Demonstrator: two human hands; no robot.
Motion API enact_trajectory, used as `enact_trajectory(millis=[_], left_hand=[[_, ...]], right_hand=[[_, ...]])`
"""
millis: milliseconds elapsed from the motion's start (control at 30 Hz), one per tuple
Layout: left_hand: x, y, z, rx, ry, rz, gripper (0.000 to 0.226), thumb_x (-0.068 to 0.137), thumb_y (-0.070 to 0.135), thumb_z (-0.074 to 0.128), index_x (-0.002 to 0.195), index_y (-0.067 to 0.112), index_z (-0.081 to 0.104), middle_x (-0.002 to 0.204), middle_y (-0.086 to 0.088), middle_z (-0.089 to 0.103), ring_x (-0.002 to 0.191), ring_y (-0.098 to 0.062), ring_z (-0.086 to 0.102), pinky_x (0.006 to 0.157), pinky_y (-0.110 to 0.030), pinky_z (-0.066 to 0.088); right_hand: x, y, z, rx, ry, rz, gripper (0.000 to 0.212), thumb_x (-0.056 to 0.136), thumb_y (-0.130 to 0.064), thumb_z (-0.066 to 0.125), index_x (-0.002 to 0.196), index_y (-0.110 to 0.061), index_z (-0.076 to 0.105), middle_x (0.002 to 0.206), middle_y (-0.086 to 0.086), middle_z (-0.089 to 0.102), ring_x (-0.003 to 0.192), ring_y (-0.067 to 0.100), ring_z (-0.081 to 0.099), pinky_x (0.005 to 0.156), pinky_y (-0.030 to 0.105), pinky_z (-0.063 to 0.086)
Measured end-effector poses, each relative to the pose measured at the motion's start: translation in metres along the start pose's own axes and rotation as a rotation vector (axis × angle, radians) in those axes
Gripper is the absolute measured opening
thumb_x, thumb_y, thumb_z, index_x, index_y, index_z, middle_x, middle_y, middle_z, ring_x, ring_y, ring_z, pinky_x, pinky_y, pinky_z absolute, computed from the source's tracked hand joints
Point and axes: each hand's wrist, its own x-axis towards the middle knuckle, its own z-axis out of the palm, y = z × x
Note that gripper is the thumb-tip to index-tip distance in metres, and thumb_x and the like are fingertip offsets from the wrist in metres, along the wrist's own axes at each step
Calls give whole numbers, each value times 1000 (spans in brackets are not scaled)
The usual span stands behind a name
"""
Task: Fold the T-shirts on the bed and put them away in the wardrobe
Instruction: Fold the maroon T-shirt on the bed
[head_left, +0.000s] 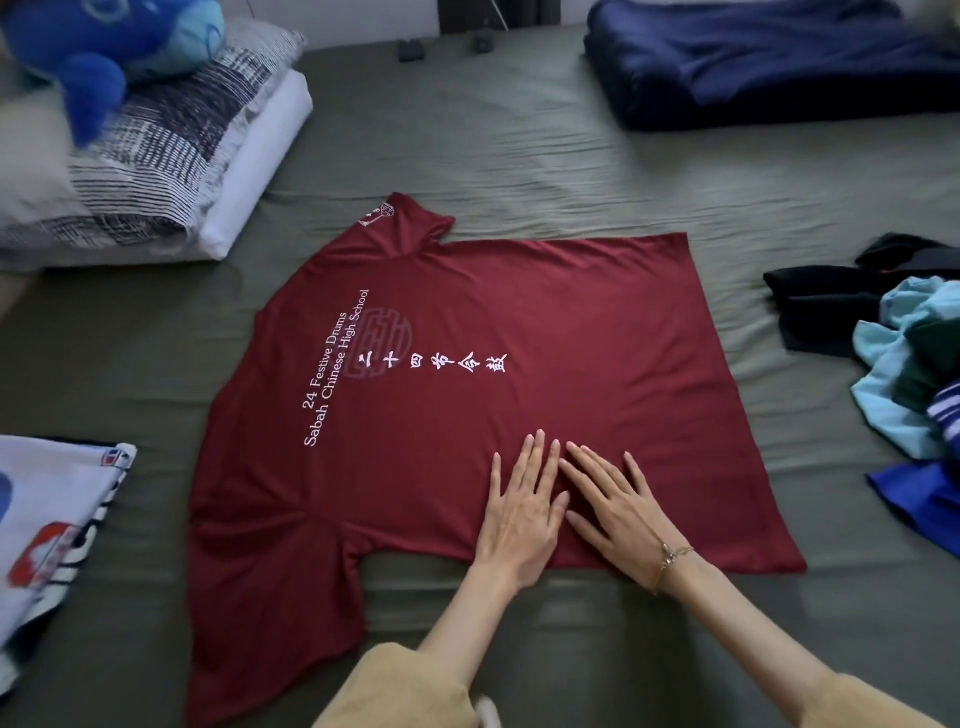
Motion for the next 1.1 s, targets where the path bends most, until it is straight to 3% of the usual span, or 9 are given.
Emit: enact_trajectory(millis=[167, 233, 300, 400, 633, 767, 833, 933, 1100], left_hand=[[2, -2, -1, -20, -40, -41, 65, 100, 42, -5, 144, 15, 35, 151, -3, 35, 140, -15, 31, 113, -45, 28], [5, -2, 0, -53, 7, 57, 81, 88, 53, -23, 150, 15, 13, 157, -1, 4, 145, -18, 1, 115, -49, 2], [3, 0, -3, -124, -42, 73, 91, 70, 59, -29, 149, 19, -8, 150, 6, -23, 138, -13, -26, 109, -39, -22], [4, 1, -7, -123, -82, 50, 96, 64, 61, -26, 150, 20, -10, 150, 7, -27, 134, -8, -31, 108, -34, -23], [-13, -2, -10, -63, -182, 71, 71, 93, 61, 9, 151, 23, -9, 154, 6, -24, 143, -7, -20, 113, -38, -18], [-33, -5, -16, -110, -224, 75, 64, 99, 46, 31, 151, 30, -4, 158, 3, -16, 143, -6, -18, 115, -40, -16], [-42, -6, -23, -142, -222, 77, 66, 96, 39, 38, 151, 32, 2, 159, 4, -11, 144, -6, -14, 116, -40, -13], [-55, 0, -29, -126, -191, 61, 69, 92, 30, 44, 151, 32, 9, 160, 4, -3, 146, -8, -6, 118, -39, -6], [-54, -1, -37, -2, -78, 49, 74, 80, 6, 48, 149, 24, 25, 153, 1, 23, 141, -15, 20, 115, -36, 23]], right_hand=[[-3, 2, 2, -1, -67, 5, 59, 99, -51, 9, 142, -18, 32, 148, -4, 33, 143, 0, 2, 111, 35, 5], [0, 4, 2, 8, -121, 11, 63, 98, -53, 7, 144, -17, 31, 149, -3, 31, 142, -2, -7, 111, 34, 2], [-1, 3, 4, 20, -128, -2, 79, 90, -65, -4, 149, -18, 17, 155, -6, 15, 139, -6, -15, 112, 32, -7], [-2, 6, 1, 86, -213, -26, 101, 64, -80, -25, 148, -27, -6, 151, -18, -16, 136, -7, -22, 112, 31, -19], [-13, 6, -17, 186, -335, -55, 111, 58, -93, 17, 149, -32, 0, 151, -16, -15, 140, -1, -16, 113, 34, -14], [-26, 3, -36, 184, -417, -56, 102, 57, -63, 34, 150, -28, 7, 157, -8, -3, 145, 6, -4, 116, 40, -4], [-32, 2, -45, 160, -414, -36, 85, 74, -39, 50, 150, -27, 15, 158, -6, 4, 145, 9, 3, 117, 40, 5], [-46, 1, -51, 60, -298, -20, 72, 81, 1, 46, 147, -22, 26, 156, -5, 17, 142, 13, 21, 114, 29, 22], [-61, 13, -51, -34, -93, 150, 54, 80, 9, 44, 129, -13, 42, 131, 0, 41, 122, 19, 41, 91, 30, 42]])
